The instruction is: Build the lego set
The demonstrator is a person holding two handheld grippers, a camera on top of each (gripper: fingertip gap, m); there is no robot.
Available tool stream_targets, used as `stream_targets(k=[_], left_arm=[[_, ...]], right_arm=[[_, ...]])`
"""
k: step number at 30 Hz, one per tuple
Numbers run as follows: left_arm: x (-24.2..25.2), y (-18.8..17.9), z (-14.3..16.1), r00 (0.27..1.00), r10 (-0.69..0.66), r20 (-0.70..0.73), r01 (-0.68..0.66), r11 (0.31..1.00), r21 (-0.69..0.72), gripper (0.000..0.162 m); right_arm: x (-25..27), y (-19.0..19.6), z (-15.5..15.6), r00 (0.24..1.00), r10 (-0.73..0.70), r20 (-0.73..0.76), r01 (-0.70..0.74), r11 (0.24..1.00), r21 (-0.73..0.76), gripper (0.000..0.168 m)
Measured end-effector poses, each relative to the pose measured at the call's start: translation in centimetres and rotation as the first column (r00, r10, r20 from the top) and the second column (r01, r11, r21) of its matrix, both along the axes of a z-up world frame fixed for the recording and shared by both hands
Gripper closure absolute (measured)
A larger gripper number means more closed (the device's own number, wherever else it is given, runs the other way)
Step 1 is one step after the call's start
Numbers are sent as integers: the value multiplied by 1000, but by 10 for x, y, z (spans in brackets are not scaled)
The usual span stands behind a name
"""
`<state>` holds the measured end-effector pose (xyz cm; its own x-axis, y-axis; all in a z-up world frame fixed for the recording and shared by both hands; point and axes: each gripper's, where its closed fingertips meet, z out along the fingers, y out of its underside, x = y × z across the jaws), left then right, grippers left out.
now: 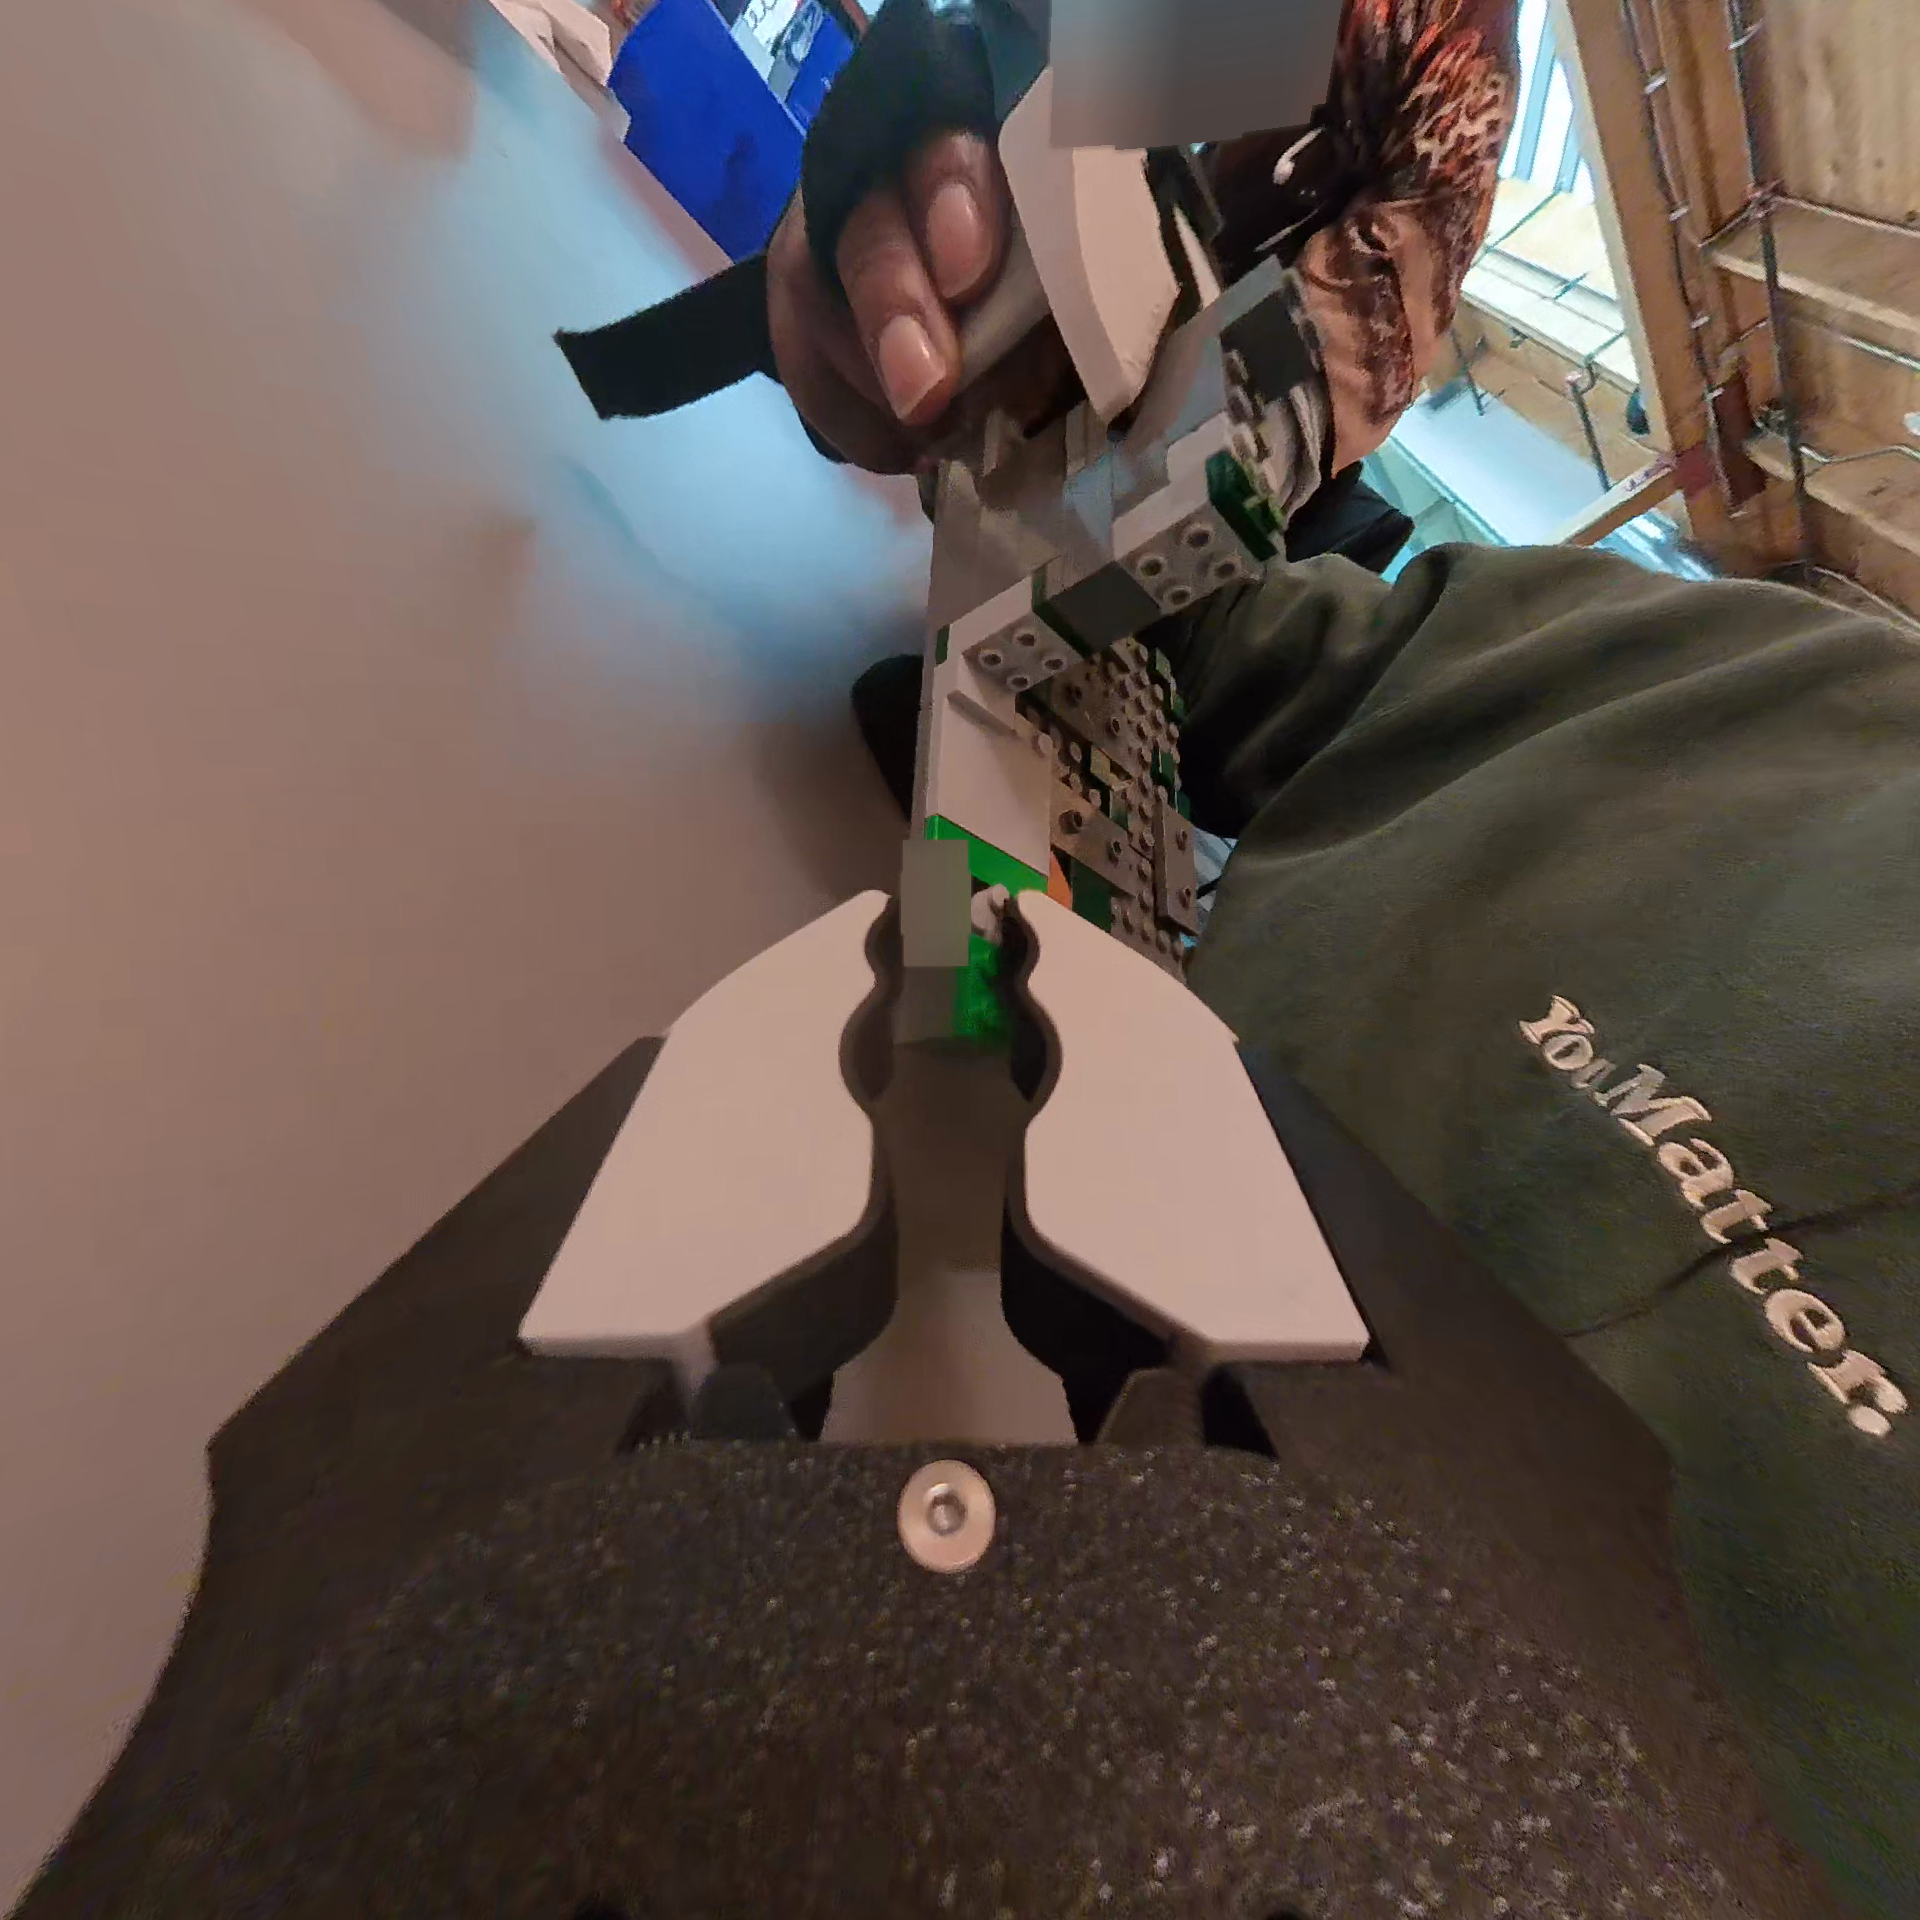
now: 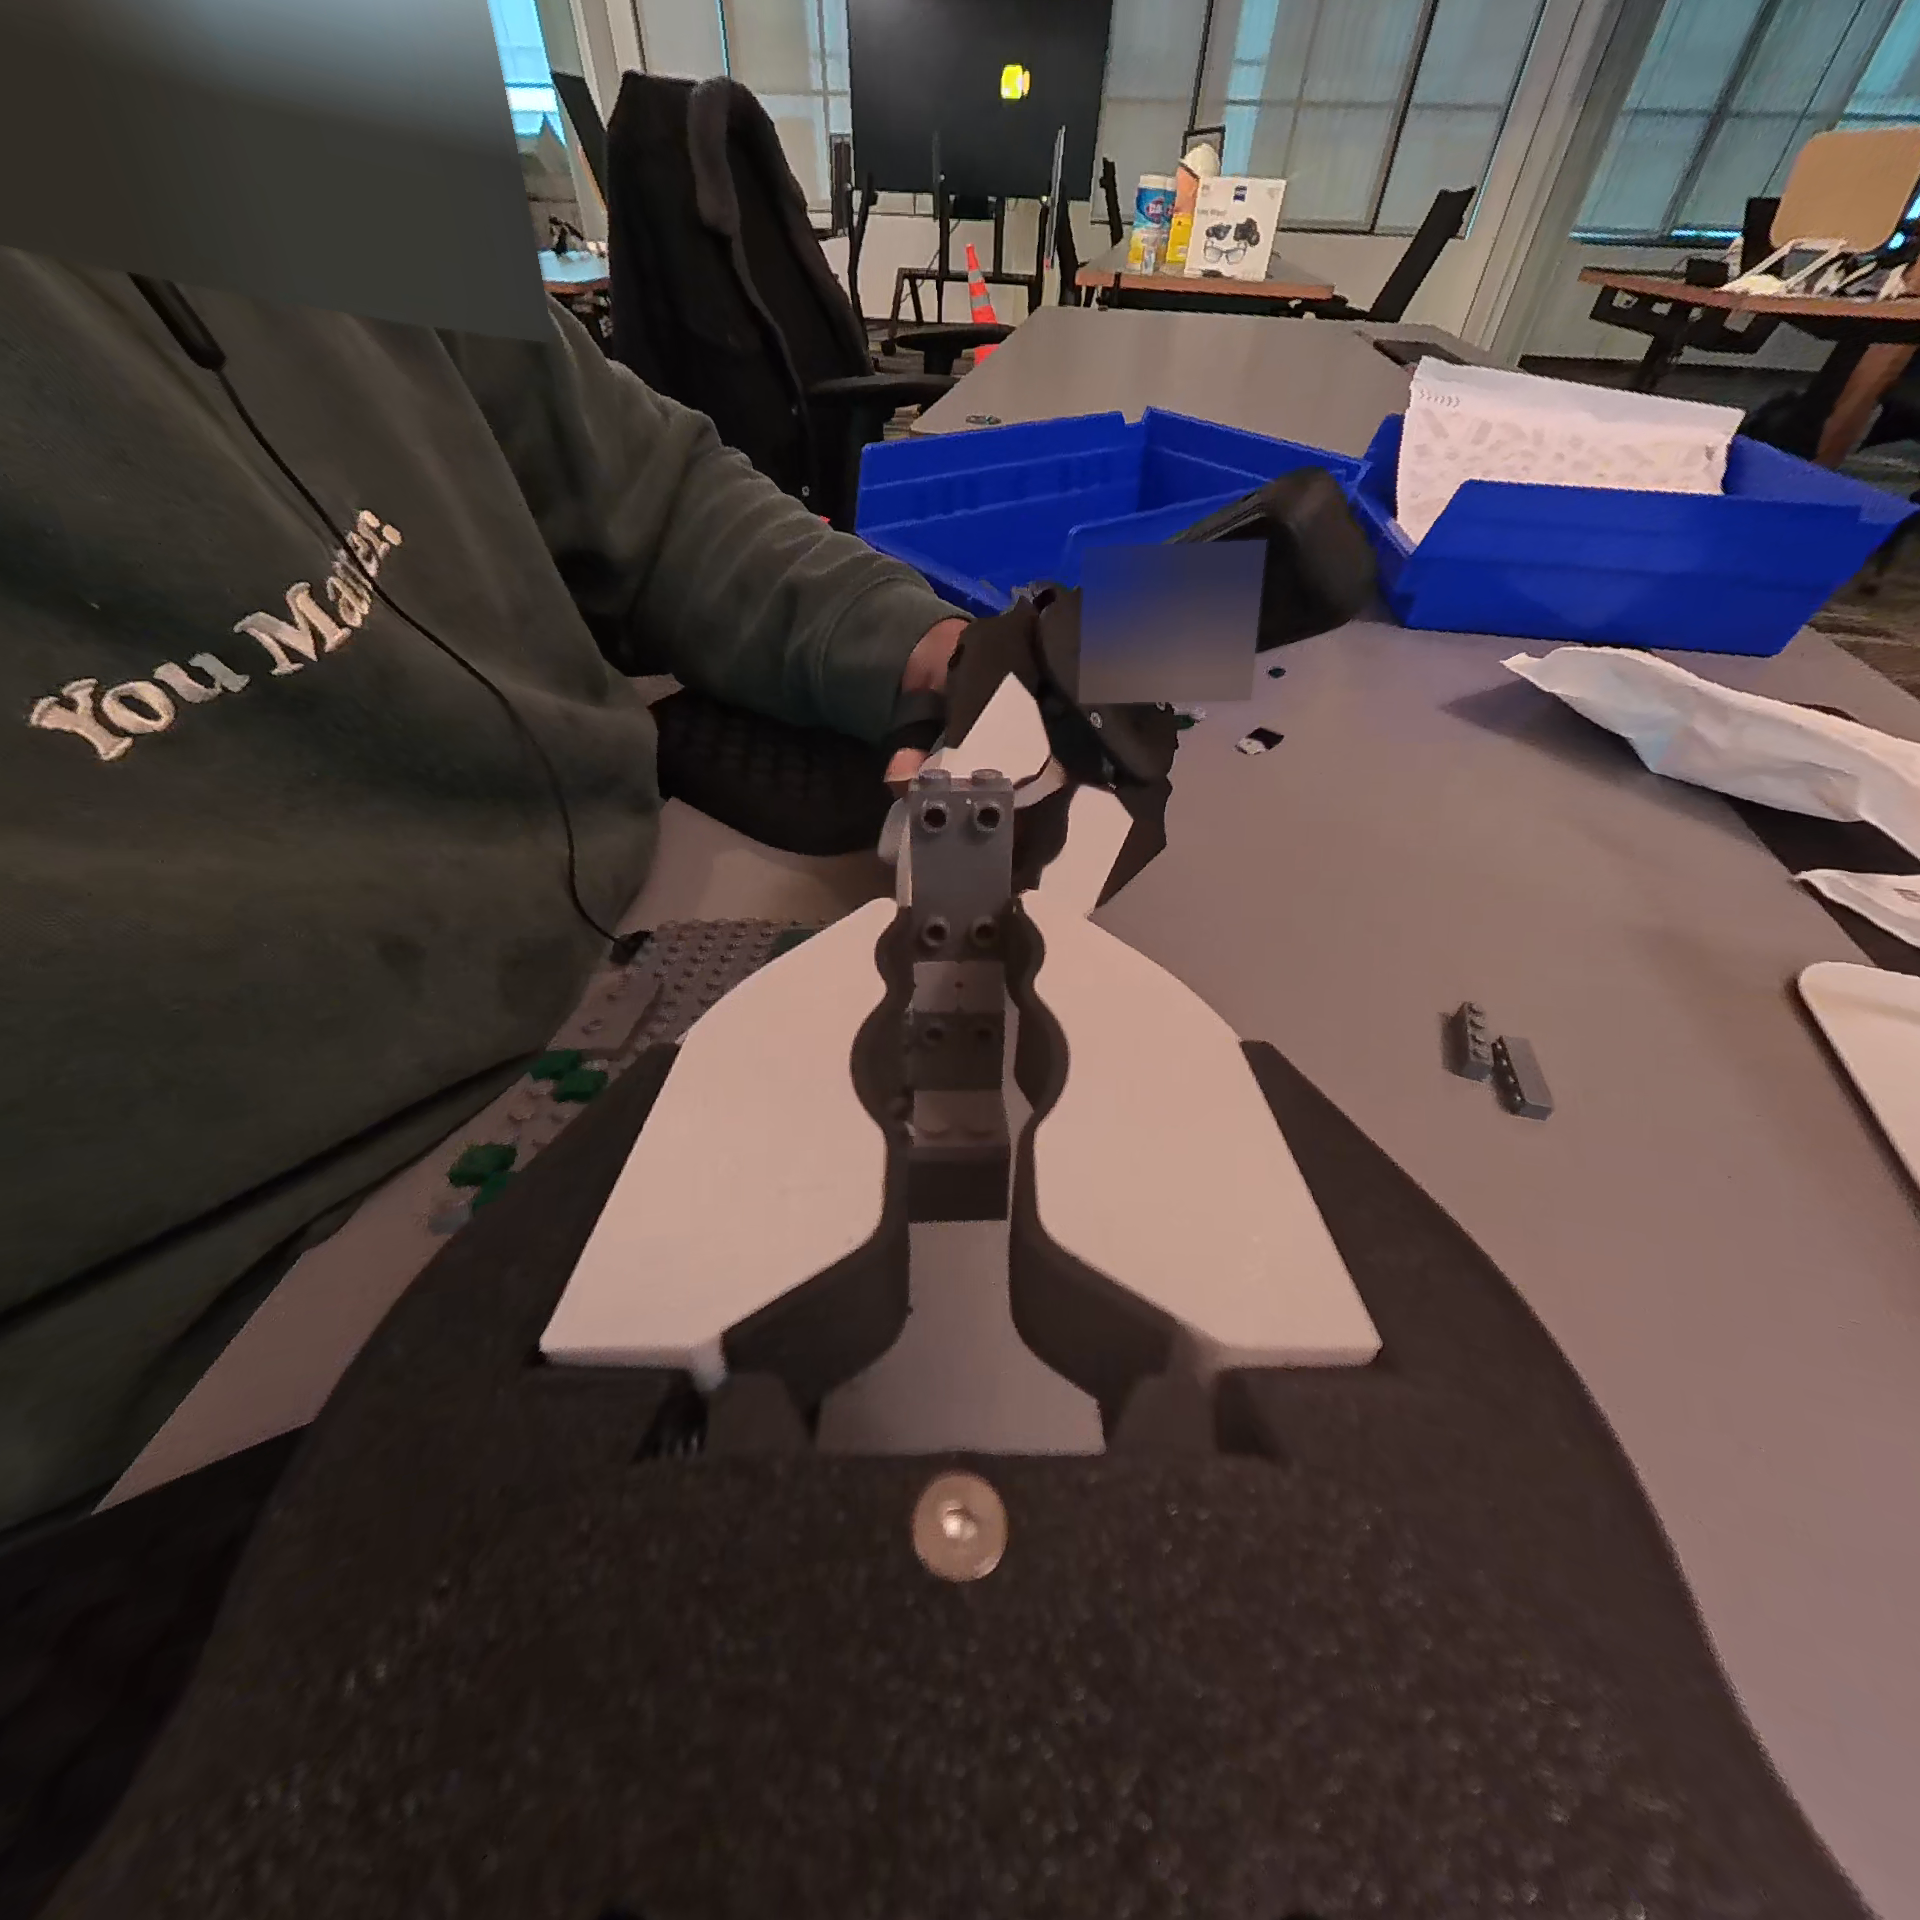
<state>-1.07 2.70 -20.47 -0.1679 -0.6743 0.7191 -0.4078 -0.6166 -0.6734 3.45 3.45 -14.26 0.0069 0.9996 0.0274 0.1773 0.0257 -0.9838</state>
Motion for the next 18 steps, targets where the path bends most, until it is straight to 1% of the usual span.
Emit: stream_targets(k=[4, 8, 18], left_arm=[[-1, -2, 2, 1000, -19, 4, 19, 1000, -10, 145], [-2, -1, 5, 999, -19, 28, 21, 996, -81, 145], [-3, 1, 6, 999, -11, 42, 17, 990, -140, 145]], right_arm=[[-1, -1, 3, 1000, -3, -12, 3, 1000, -1, 152], [-2, -1, 5, 1000, -5, -4, 5, 1000, 5, 152], [-7, 0, 10, 1000, 5, -8, -5, 1000, 7, 151]])
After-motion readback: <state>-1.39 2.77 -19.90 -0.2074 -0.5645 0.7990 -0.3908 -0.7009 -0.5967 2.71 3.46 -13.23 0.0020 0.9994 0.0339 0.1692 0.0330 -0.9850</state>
